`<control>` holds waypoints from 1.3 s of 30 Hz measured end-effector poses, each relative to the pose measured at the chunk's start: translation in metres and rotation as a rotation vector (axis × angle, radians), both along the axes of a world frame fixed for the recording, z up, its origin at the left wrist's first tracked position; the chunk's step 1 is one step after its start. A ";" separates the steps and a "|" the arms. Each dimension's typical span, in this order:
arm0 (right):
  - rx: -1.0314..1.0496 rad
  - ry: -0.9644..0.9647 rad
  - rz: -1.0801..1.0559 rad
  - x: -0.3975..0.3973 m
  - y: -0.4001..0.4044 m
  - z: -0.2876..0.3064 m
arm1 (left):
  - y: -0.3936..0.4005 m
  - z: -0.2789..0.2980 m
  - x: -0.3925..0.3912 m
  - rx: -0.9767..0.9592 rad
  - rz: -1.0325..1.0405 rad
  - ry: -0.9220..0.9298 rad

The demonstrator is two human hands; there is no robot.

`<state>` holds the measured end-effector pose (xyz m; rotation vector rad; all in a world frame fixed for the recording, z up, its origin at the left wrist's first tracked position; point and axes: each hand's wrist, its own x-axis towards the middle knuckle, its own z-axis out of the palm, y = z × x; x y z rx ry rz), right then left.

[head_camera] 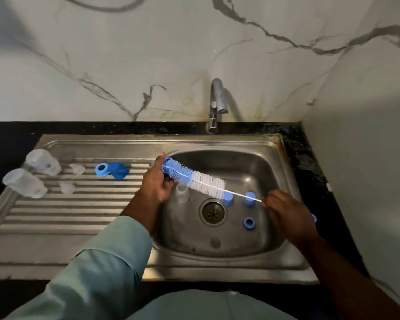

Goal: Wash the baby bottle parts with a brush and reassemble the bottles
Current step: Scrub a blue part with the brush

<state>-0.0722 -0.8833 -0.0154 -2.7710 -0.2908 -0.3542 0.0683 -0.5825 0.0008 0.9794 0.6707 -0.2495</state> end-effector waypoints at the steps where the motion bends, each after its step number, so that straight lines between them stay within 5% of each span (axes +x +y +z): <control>1: -0.027 -0.008 0.027 0.005 0.003 0.004 | 0.005 0.001 -0.001 0.033 -0.009 -0.008; 4: 0.036 0.068 0.048 0.013 0.015 0.018 | 0.020 0.009 -0.004 0.036 -0.041 -0.083; 9: 0.874 0.771 -0.172 0.011 0.046 0.039 | 0.035 0.019 -0.004 -0.232 -0.052 -0.176; 11: 0.649 0.586 -0.226 0.011 0.046 0.037 | 0.037 0.020 -0.002 -0.226 -0.032 -0.178; 14: -0.154 -0.024 -0.117 0.012 0.038 0.044 | 0.030 0.015 -0.002 -0.138 0.078 -0.120; 18: -0.297 -0.231 0.082 0.013 0.051 0.048 | 0.018 0.009 -0.005 -0.173 0.055 -0.033; 20: 0.005 0.063 -0.103 0.014 0.067 0.054 | 0.018 0.008 -0.003 -0.250 0.024 -0.043; 23: 0.866 0.857 -0.283 0.016 0.082 0.066 | 0.017 0.015 -0.001 -0.321 -0.047 -0.098; 25: 0.802 0.740 -0.214 0.014 0.089 0.064 | 0.013 0.020 -0.002 -0.318 -0.061 -0.122; 27: 0.122 0.201 -0.093 0.012 0.092 0.057 | 0.004 0.025 -0.006 -0.270 -0.034 -0.127; 29: -0.226 -0.090 -0.045 0.010 0.096 0.056 | 0.001 0.027 -0.007 -0.216 0.047 -0.100; 34: -0.215 -0.124 -0.006 -0.002 0.087 0.047 | 0.031 0.038 0.005 -0.139 0.439 -0.096; 39: -0.189 -0.218 -0.041 0.012 0.098 0.060 | -0.002 0.036 -0.025 -0.080 0.189 -0.108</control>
